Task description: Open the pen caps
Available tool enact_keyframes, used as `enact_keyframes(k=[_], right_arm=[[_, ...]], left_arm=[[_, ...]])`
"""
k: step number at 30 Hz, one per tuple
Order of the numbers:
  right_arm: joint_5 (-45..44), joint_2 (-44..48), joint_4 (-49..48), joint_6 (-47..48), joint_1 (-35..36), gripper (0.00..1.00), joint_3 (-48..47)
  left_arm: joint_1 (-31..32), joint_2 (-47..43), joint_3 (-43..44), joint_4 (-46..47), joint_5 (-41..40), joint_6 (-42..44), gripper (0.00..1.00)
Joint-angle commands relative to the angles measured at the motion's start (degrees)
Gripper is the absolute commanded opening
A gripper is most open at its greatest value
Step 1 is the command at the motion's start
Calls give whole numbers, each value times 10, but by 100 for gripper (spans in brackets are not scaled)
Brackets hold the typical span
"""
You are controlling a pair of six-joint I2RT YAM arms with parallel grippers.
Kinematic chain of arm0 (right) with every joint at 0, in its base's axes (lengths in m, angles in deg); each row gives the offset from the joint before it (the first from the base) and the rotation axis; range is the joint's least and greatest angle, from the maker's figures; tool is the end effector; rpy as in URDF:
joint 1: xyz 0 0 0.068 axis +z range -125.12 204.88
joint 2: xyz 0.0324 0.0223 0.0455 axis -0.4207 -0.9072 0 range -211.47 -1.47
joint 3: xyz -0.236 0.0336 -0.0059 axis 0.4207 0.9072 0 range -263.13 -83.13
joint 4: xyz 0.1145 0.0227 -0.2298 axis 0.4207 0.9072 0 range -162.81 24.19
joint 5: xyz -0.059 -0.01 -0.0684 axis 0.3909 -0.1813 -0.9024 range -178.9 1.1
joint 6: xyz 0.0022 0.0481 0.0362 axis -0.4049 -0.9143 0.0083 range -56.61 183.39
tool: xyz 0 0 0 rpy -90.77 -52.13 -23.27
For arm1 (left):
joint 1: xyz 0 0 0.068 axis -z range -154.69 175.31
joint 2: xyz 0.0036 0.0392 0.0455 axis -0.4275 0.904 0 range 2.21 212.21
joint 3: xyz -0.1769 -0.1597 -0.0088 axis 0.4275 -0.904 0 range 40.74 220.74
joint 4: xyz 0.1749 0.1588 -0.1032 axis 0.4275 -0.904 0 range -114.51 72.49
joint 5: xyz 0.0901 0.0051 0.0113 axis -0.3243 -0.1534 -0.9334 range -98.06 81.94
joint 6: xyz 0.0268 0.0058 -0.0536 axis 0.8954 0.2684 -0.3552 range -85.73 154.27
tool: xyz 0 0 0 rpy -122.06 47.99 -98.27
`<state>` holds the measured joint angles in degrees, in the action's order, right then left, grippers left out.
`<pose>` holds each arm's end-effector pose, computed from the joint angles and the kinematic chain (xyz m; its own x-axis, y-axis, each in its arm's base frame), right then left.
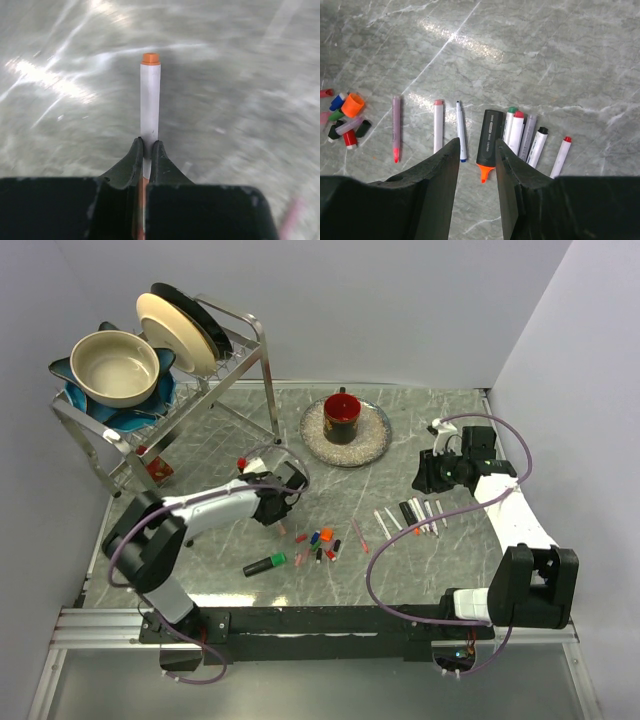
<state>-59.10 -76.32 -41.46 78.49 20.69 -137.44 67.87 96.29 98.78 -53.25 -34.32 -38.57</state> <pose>0.2774 0.0018 0.2168 -0.6945 -0.1758 -0.6977 -0.4385 0.8722 0.2167 0.2360 -0.1899 0.1398 -0.6886 -0.5310 -0.4938 -0.5197 0.8363 -0.1747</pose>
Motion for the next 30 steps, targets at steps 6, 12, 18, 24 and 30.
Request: enact_keyframes(k=[6, 12, 18, 24, 30], right_arm=[[62, 26, 11, 29, -5, 42, -2], [174, 48, 5, 42, -5, 44, 12], [291, 101, -107, -29, -6, 56, 70], [389, 132, -367, -267, -6, 71, 175], [352, 145, -499, -443, -1, 81, 223]], left_arm=[[0, -131, -96, 295, 121, 231, 1], [3, -186, -188, 546, 361, 307, 1], [50, -177, -194, 660, 421, 339, 1], [95, -116, -139, 677, 403, 343, 1], [114, -68, -89, 679, 370, 335, 1]])
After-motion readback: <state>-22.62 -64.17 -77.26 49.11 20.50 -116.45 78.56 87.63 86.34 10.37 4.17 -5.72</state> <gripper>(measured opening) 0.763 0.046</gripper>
